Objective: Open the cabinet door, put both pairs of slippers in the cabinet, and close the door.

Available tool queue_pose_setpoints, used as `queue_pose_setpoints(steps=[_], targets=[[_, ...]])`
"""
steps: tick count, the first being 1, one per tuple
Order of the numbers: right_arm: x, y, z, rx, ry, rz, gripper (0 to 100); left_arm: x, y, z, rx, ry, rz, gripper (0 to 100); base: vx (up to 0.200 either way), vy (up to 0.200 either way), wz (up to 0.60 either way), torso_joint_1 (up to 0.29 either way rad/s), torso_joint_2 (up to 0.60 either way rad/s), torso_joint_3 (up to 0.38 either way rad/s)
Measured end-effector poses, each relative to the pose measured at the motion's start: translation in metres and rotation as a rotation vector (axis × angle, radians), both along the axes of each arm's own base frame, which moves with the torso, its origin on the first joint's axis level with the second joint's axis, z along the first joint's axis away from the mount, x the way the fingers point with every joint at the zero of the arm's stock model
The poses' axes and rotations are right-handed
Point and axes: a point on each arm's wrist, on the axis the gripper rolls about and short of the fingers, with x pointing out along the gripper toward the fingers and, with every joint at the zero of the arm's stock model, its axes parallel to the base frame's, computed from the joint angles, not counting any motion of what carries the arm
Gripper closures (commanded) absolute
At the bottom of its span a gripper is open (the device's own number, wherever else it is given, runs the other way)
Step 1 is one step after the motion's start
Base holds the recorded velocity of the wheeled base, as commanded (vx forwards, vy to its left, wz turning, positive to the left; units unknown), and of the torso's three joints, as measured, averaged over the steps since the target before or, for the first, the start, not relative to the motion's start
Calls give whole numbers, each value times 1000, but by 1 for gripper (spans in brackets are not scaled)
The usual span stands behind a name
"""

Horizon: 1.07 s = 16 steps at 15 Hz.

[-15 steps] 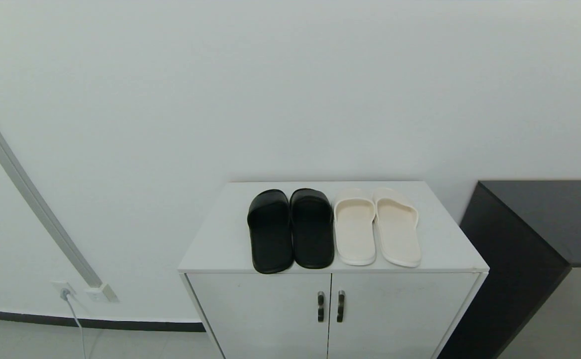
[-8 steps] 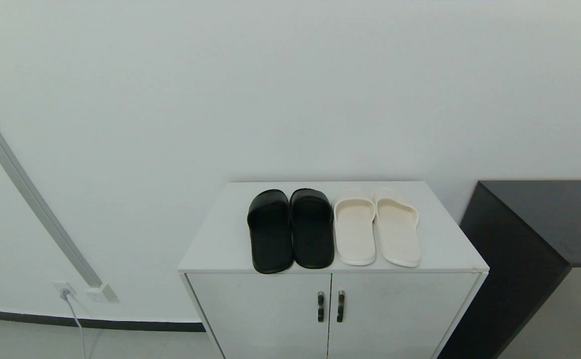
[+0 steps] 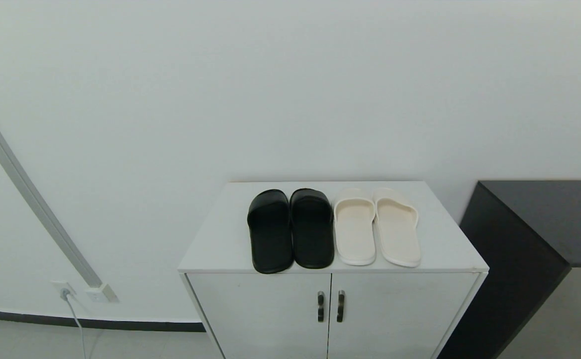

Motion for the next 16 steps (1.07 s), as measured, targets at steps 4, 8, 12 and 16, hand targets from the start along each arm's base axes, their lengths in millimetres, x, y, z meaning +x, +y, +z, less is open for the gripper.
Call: queue_pose_setpoints(steps=[4, 8, 12, 16], targets=[[33, 2, 7, -6, 87, 72, 0, 0, 0, 0, -1, 0, 0, 100, 0, 0, 0, 0, 0, 0], [71, 10, 19, 14, 168, 174, 0, 0, 0, 0, -1, 0, 0, 100, 0, 0, 0, 0, 0, 0], [109, 30, 28, 23, 214, 263, 0, 0, 0, 0, -1, 0, 0, 100, 0, 0, 0, 0, 0, 0], [132, 65, 36, 24, 267, 320, 0, 0, 0, 0, -1, 0, 0, 100, 0, 0, 0, 0, 0, 0]])
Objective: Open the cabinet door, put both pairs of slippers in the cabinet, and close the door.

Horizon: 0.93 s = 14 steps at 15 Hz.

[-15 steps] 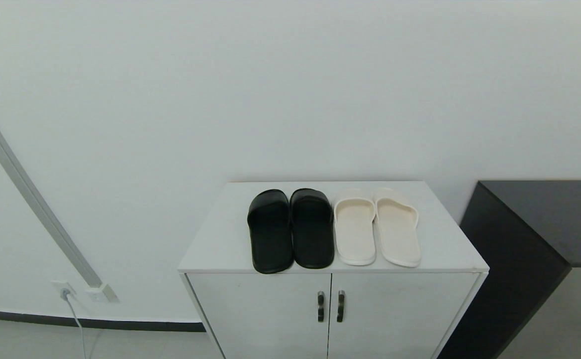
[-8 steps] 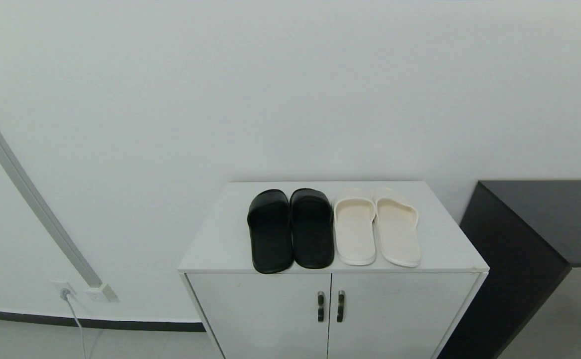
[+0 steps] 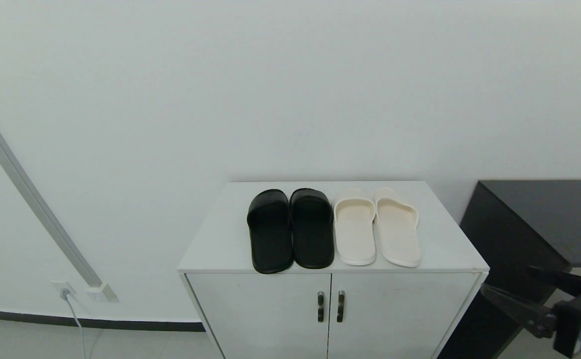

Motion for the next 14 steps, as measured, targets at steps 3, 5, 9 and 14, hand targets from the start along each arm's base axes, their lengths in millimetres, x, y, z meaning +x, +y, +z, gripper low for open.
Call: queue_pose_setpoints(steps=[3, 5, 9, 14], targets=[[11, 34, 12, 26, 8, 8, 0, 0, 0, 0, 0, 0, 0, 100, 0, 0, 0, 0, 0, 0], [23, 57, 19, 42, 16, -11, 0, 0, 0, 0, 1, 0, -1, 100, 0, 0, 0, 0, 0, 0], [58, 104, 22, 44, 31, -113, 0, 0, 0, 0, 8, 1, -2, 100, 0, 0, 0, 0, 0, 0], [101, 147, 11, 0, -4, -323, 0, 0, 0, 0, 7, 1, -3, 100, 0, 0, 0, 0, 0, 0]])
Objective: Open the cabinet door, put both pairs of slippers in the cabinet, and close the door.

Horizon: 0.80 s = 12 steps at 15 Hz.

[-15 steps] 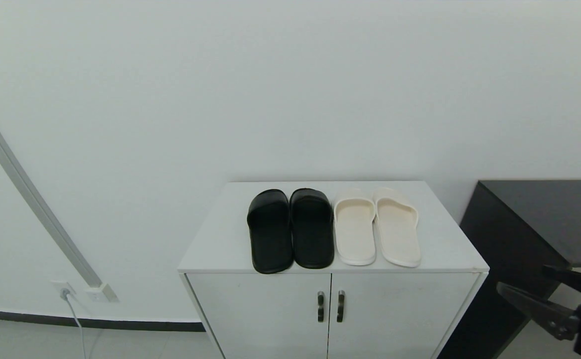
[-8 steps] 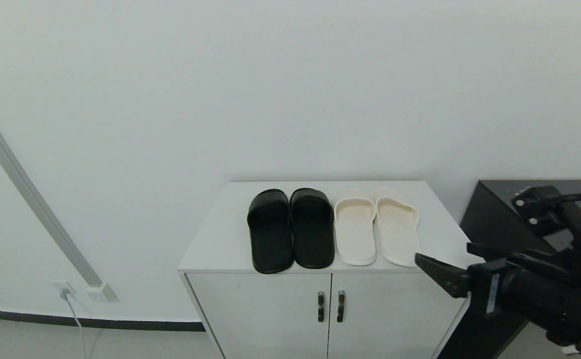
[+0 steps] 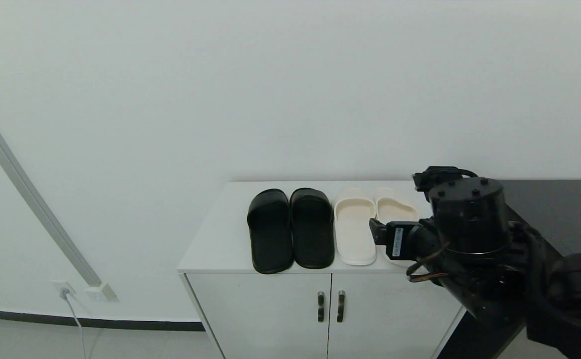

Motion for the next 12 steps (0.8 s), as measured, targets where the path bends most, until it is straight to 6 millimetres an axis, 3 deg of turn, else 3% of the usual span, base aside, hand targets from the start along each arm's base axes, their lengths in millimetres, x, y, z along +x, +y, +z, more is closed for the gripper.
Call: queue_pose_setpoints(steps=[4, 12], targets=[[28, 21, -18, -16, -9, -43, 0, 0, 0, 0, 0, 0, 0, 100, 0, 0, 0, 0, 0, 0], [96, 31, -45, -52, 2, -110, 0, 0, 0, 0, 0, 0, -1, 100, 0, 0, 0, 0, 0, 0]])
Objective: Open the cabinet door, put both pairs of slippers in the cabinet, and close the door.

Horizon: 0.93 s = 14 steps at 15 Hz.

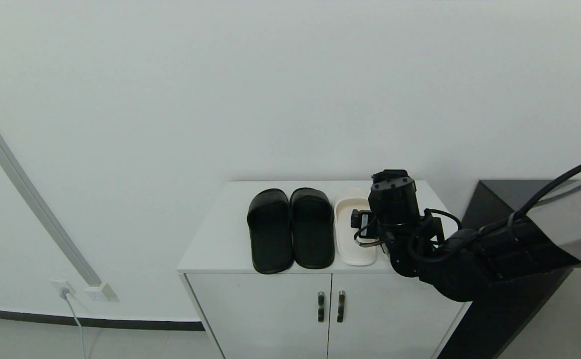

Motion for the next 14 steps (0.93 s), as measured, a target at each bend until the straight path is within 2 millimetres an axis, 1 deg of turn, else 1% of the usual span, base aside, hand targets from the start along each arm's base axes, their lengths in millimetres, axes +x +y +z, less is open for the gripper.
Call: queue_pose_setpoints(steps=[4, 6, 8, 10, 11, 14], targets=[[26, 2, -6, 5, -48, 19, 0, 0, 0, 0, 0, 0, 0, 100, 0, 0, 0, 0, 0, 0], [36, 1, -11, -9, -64, 24, 0, 0, 0, 0, 0, 0, 0, 100, 0, 0, 0, 0, 0, 0], [44, -1, -16, -14, -62, 19, 0, 0, 0, 0, -1, 0, 0, 100, 0, 0, 0, 0, 0, 0], [47, -1, -20, -13, -55, 29, 0, 0, 0, 0, -1, 0, 0, 100, 0, 0, 0, 0, 0, 0], [48, -1, -21, -14, -54, 30, 100, 0, 0, 0, -1, 0, 0, 100, 0, 0, 0, 0, 0, 0], [49, -2, -22, -14, -54, 26, 100, 0, 0, 0, -1, 0, 0, 100, 0, 0, 0, 0, 0, 0]])
